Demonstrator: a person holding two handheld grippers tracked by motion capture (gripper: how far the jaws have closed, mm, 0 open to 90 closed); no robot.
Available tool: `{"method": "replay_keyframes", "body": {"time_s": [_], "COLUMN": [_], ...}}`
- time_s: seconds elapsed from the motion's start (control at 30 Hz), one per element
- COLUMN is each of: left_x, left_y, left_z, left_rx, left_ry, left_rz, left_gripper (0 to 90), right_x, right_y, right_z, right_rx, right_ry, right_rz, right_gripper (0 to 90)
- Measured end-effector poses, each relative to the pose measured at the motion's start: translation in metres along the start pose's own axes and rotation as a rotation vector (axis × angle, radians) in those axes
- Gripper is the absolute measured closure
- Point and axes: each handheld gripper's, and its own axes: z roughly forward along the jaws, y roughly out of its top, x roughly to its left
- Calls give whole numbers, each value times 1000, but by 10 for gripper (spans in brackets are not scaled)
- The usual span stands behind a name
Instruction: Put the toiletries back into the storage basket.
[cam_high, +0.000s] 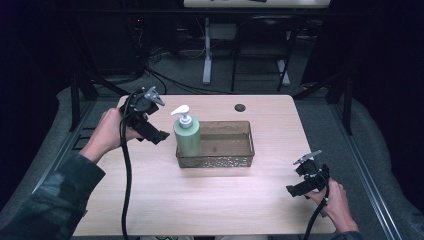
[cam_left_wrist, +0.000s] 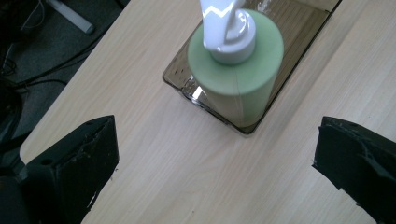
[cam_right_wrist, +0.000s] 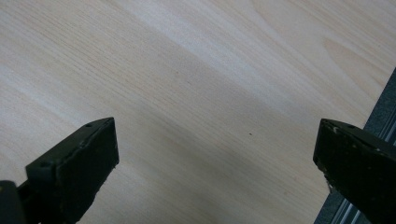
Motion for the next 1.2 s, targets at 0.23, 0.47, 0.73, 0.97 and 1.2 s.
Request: {"method": "replay_keyframes", "body": {"time_s": [0.23,0.47,0.73,0.97,1.2], "left_x": [-11,-22,-38,-51,-48], "left_y": [-37,-72,-108,-134,-147], "left_z": [17,42,64,86,94], "left_rx": [8,42,50,69,73], "left_ry": [10,7,36,42,38], "left_rz": [-41,-81,-152,-202,-245], "left_gripper": [0,0,0,0,0], "right_x": [0,0,0,0,-1], "right_y": [0,0,0,0,-1], "right_z": [0,0,0,1,2], "right_rx": [-1,-1,1,2,2], "right_ry": [3,-2,-2,-1,1], "right_rz": [0,-4,-2,-5,-10], "right_gripper": [0,0,0,0,0]}}
